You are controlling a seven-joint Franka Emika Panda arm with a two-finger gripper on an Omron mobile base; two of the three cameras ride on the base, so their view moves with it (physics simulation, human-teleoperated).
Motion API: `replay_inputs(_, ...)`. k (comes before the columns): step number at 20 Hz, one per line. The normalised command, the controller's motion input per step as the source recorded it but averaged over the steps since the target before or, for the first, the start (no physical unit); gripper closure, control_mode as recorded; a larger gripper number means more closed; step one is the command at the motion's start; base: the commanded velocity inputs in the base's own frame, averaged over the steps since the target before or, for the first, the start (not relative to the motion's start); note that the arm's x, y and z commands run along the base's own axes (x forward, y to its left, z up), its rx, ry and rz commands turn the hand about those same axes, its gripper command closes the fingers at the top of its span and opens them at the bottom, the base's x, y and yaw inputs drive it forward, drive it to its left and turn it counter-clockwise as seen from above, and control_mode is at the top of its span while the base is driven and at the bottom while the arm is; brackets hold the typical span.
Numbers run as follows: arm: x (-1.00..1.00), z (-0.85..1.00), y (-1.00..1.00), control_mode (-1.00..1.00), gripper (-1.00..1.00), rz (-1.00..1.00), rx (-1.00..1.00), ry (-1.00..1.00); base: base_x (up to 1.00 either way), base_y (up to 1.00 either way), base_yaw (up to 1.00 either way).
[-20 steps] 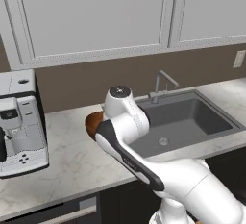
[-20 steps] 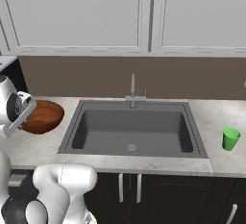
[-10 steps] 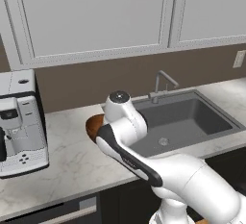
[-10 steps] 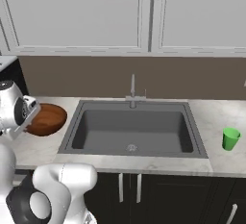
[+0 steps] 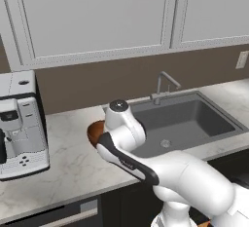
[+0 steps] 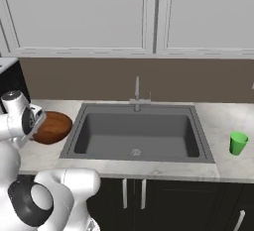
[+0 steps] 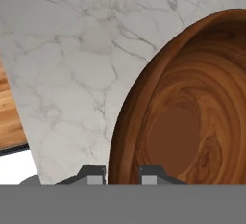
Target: Pick the cup and bowl from the counter and place them on the counter next to the sink.
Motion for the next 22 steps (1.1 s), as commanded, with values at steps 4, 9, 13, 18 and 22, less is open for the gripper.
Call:
replay_inputs(4,0.08,-0.34,0.01,-1.0,1.0,0.0,0.0,0.01,0.0,0.0,0.0)
replay_inputs(9,0.05,-0.22,0.07,-1.0,1.0,0.0,0.0,0.02,0.0,0.0,0.0)
replay_inputs(13,0.07,-0.21,0.13,-1.0,1.0,0.0,0.0,0.01,0.0,0.0,0.0)
replay_inputs(18,0.07,-0.17,0.18,-1.0,1.0,0.0,0.0,0.02,0.0,0.0,0.0)
replay_inputs(22,0.0,-0.01,0.06,-1.0,1.0,0.0,0.0,0.02,0.0,0.0,0.0)
